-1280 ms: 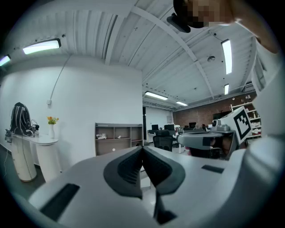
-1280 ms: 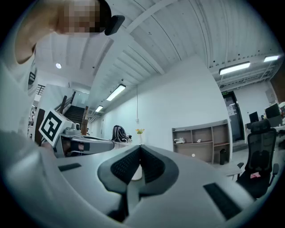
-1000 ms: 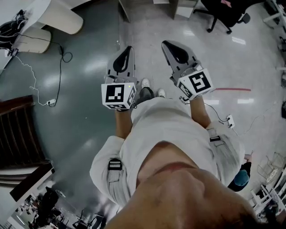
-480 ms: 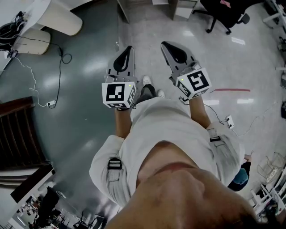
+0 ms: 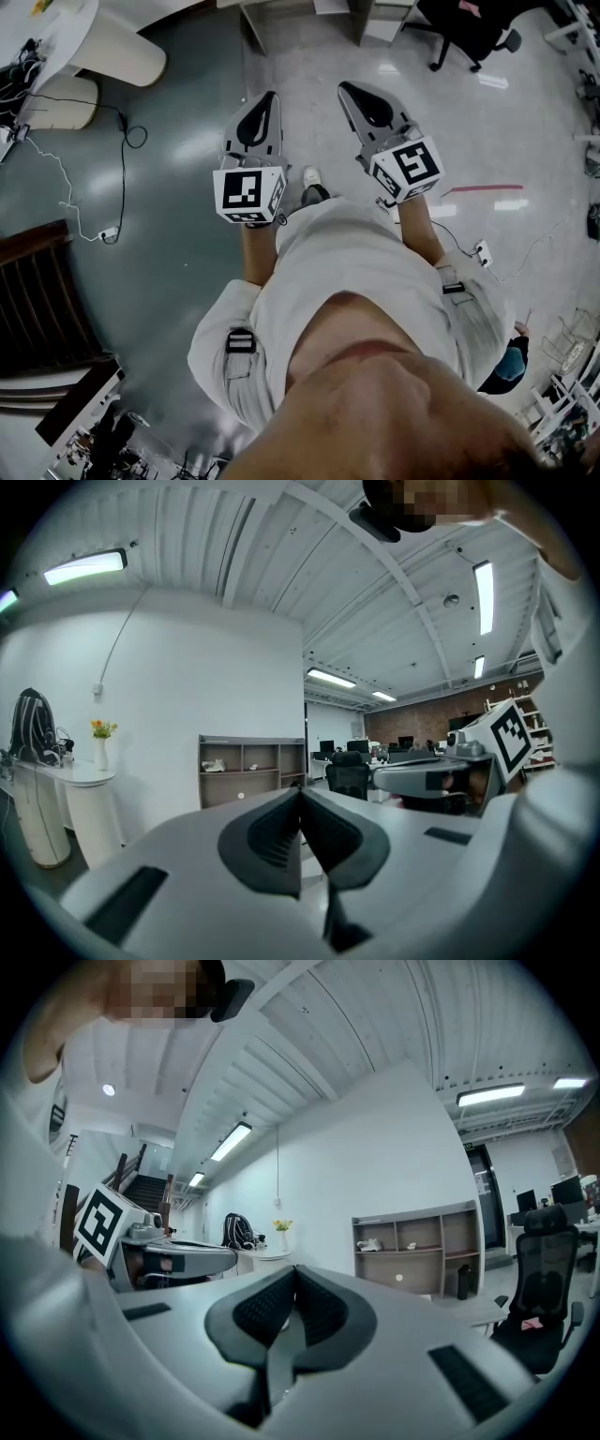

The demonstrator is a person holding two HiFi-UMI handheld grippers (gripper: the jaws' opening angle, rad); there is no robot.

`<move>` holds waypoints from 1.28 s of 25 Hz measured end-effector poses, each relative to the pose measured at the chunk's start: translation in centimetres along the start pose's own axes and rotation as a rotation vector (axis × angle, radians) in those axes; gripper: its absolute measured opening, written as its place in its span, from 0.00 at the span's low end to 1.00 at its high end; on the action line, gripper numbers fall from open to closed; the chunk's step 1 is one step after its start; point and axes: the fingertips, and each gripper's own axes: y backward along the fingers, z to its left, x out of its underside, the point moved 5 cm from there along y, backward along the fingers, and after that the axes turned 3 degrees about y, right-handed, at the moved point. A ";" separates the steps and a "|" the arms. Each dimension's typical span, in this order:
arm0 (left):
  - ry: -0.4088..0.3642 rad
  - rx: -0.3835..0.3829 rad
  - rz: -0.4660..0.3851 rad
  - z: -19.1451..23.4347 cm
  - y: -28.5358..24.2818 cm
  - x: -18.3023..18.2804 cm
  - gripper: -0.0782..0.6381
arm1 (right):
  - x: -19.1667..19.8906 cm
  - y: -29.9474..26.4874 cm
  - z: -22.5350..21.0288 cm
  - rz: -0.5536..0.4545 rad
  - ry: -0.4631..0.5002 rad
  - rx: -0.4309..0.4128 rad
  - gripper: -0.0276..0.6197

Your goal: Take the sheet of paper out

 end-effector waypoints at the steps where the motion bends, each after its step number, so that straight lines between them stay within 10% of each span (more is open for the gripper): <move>1: -0.001 0.004 0.000 0.6 -0.4 0.0 0.12 | 0.0 -0.6 -0.1 0.002 0.001 0.005 0.07; 32: 0.034 0.041 0.051 9.8 -9.1 1.1 0.12 | 1.9 -11.7 -4.7 0.070 -0.040 0.055 0.07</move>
